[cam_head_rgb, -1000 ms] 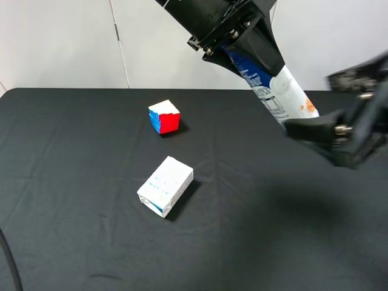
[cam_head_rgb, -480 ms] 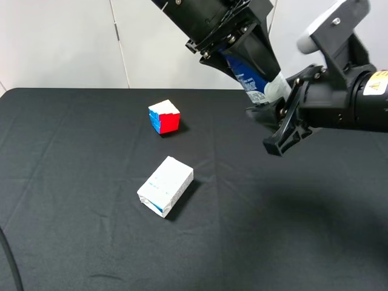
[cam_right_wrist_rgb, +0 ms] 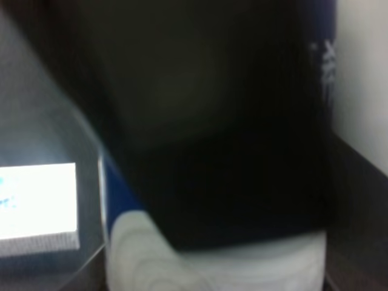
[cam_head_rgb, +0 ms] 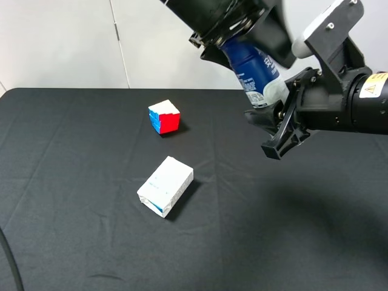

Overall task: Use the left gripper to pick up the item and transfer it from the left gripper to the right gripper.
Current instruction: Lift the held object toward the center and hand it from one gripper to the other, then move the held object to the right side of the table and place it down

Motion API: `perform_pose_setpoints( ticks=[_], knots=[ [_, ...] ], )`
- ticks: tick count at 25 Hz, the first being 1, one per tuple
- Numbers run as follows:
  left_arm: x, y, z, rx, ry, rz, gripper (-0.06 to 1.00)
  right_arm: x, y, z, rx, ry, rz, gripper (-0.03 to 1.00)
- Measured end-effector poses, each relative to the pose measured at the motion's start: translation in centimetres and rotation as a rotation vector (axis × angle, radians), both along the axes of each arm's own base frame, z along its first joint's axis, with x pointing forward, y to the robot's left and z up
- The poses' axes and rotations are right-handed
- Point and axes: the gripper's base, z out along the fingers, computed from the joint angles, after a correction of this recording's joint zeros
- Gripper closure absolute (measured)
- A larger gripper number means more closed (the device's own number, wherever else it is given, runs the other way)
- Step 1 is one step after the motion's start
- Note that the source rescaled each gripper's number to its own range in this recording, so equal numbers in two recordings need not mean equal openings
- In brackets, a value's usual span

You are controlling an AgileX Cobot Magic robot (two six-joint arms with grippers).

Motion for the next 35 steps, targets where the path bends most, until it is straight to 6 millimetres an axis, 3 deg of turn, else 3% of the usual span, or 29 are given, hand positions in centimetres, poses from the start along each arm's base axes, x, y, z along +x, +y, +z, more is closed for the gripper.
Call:
perform_pose_setpoints(
  ticks=[1,2,5,6,11,15,18,22,25,35],
  knots=[
    [-0.1,0.0,0.3,-0.006,0.001,0.002,0.20,0.0,0.0,0.0,0.000,0.000,0.000,0.91],
    [-0.1,0.1,0.4,-0.007,0.005,0.001,0.12,0.0,0.0,0.0,0.000,0.002,0.000,0.91],
    [0.1,1.0,0.5,0.014,0.029,-0.013,-0.01,0.0,0.0,0.0,0.000,0.001,0.000,0.91],
    [0.2,2.2,0.8,0.062,0.032,-0.008,-0.04,0.0,0.0,0.0,-0.001,0.003,0.000,0.91],
    [0.1,7.0,3.3,0.245,-0.059,0.068,-0.05,0.0,0.0,0.0,-0.001,0.003,0.000,0.91],
    [-1.0,11.4,7.0,0.332,-0.186,0.199,-0.05,0.0,0.0,0.0,-0.001,0.003,0.000,0.91],
    [-2.8,14.5,10.1,0.388,-0.306,0.319,-0.05,0.0,0.0,0.0,0.000,0.004,0.000,0.91],
    [-6.9,18.0,12.3,0.432,-0.379,0.470,-0.05,0.0,0.0,0.0,0.004,0.006,-0.003,0.91],
    [-10.3,20.4,11.3,0.465,-0.358,0.546,-0.05,0.0,0.0,0.0,0.007,0.008,-0.005,0.91],
    [-20.8,26.3,1.5,0.415,-0.352,0.682,-0.05,0.0,0.0,0.0,0.037,0.030,-0.024,0.91]
  ],
)
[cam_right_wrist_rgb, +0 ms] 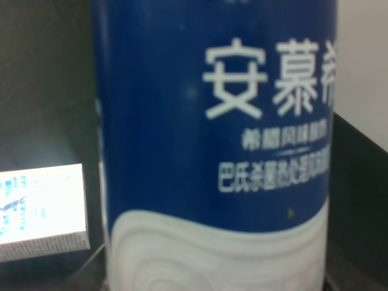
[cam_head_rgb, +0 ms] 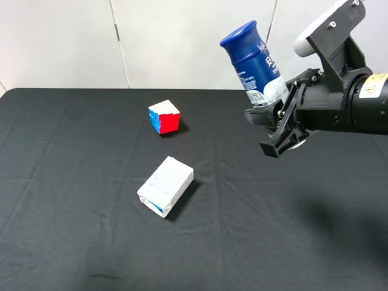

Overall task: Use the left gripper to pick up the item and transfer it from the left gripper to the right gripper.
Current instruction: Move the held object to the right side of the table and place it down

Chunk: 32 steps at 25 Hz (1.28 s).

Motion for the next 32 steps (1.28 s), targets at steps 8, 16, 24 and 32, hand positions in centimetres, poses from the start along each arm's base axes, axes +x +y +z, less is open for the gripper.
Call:
perform_pose_setpoints(
  ticks=[8,16,24,32],
  knots=[
    [-5.6,2.9,-6.0,-0.066,-0.120,0.005,-0.05,0.0,0.0,0.0,0.001,0.000,0.000,0.91],
    [-7.9,4.0,-7.2,-0.095,-0.142,-0.004,-0.05,0.0,0.0,0.0,0.030,0.021,-0.020,0.91],
    [-8.0,4.0,-7.3,-0.096,-0.146,-0.005,-0.05,-0.1,0.0,-0.1,0.084,0.072,-0.056,0.91],
    [-7.9,4.0,-7.3,-0.086,-0.153,0.084,-0.05,0.7,-2.4,-0.4,0.130,0.330,-0.235,0.91]
  ],
)
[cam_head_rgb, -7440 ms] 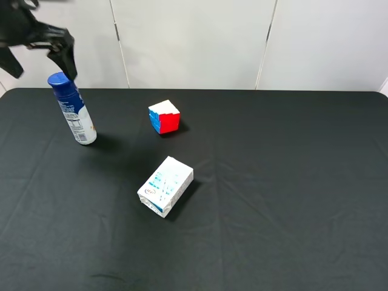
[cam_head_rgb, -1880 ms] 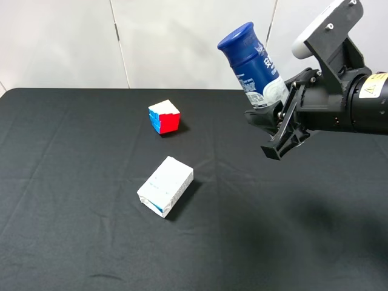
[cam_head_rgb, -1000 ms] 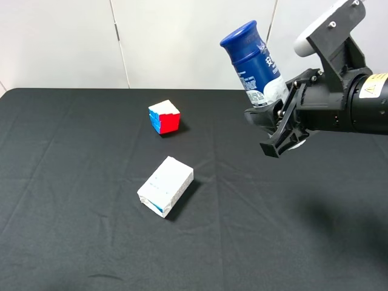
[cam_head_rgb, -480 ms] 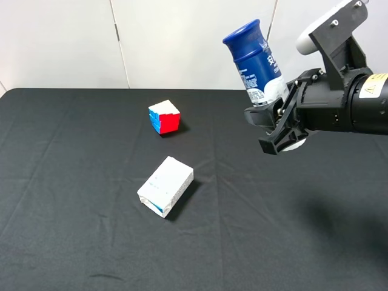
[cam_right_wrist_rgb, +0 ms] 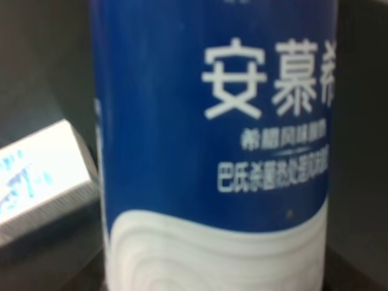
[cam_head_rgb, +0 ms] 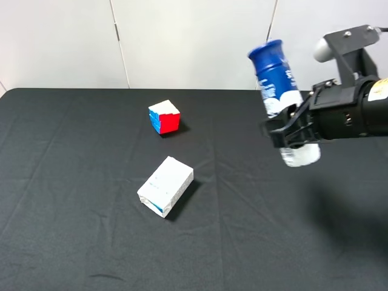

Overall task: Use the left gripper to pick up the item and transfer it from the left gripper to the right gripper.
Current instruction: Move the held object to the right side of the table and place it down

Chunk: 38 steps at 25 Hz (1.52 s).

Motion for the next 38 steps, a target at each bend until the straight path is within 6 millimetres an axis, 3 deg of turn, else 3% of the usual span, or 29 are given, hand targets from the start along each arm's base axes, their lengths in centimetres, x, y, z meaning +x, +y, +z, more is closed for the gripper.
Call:
perform_pose_setpoints(
  ticks=[4,7,13,18,22,27,38],
  knots=[
    [0.0,0.0,0.0,0.000,0.000,0.118,-0.05,1.3,-1.4,1.5,-0.010,0.083,-0.065,0.91],
    [0.1,0.0,0.0,0.000,0.000,0.217,-0.05,3.1,-2.2,1.4,-0.036,0.190,-0.103,0.91],
    [0.1,0.1,0.0,0.000,0.000,0.410,-0.05,7.3,-2.4,-1.3,-0.098,0.361,-0.130,0.91],
    [-0.3,0.0,0.0,-0.004,-0.035,0.503,-0.05,9.6,-2.1,-5.0,-0.164,0.468,-0.123,0.91],
    [-1.2,-0.1,0.0,-0.011,-0.095,0.516,-0.05,10.6,-1.9,-8.2,-0.196,0.542,-0.125,0.91],
    [-1.2,-0.1,0.0,-0.011,-0.095,0.518,-0.05,11.6,-1.8,-10.6,-0.215,0.591,-0.127,0.91],
    [-1.2,-0.1,0.0,-0.010,-0.095,0.518,-0.05,12.5,-1.6,-11.3,-0.223,0.595,-0.125,0.91]
  ],
)
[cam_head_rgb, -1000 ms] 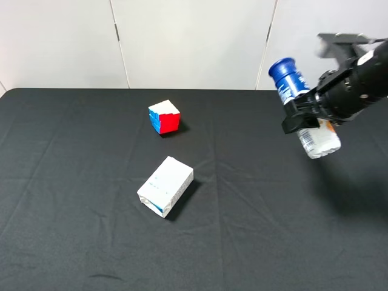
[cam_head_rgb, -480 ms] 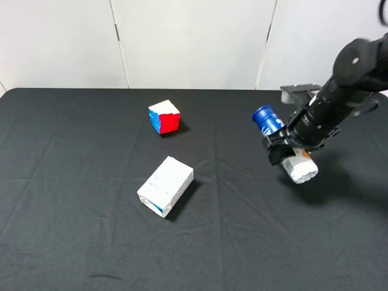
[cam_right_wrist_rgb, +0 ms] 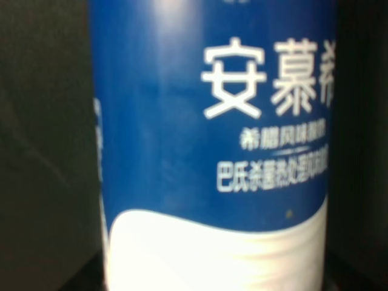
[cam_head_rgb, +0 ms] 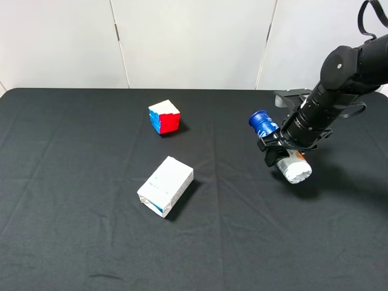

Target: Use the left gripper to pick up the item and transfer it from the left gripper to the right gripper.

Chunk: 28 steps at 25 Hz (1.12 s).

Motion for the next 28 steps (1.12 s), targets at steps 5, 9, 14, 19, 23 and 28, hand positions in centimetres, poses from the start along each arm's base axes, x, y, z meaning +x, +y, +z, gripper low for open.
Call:
perform_pose_setpoints(
  ticks=[5,9,14,19,23,28],
  knots=[
    [0.0,0.0,0.0,0.000,0.000,0.000,-0.05,0.1,0.0,0.1,0.001,-0.004,-0.001,0.23],
    [0.0,0.0,0.0,0.000,0.000,0.000,-0.05,0.1,0.0,0.1,0.002,-0.005,-0.003,0.01],
    [0.0,0.0,0.0,0.000,0.000,0.000,-0.05,0.1,0.0,0.1,0.002,-0.005,-0.003,-0.03],
    [0.0,0.0,0.0,0.000,0.000,0.000,-0.05,0.4,0.1,0.9,0.005,0.002,0.002,-0.03],
    [0.0,0.0,0.0,0.000,0.000,0.000,-0.05,0.8,0.4,3.9,0.009,0.026,0.017,-0.03],
    [0.0,0.0,0.0,0.000,0.000,0.000,-0.05,0.0,0.0,8.4,-0.003,0.031,-0.032,-0.03]
  ],
)
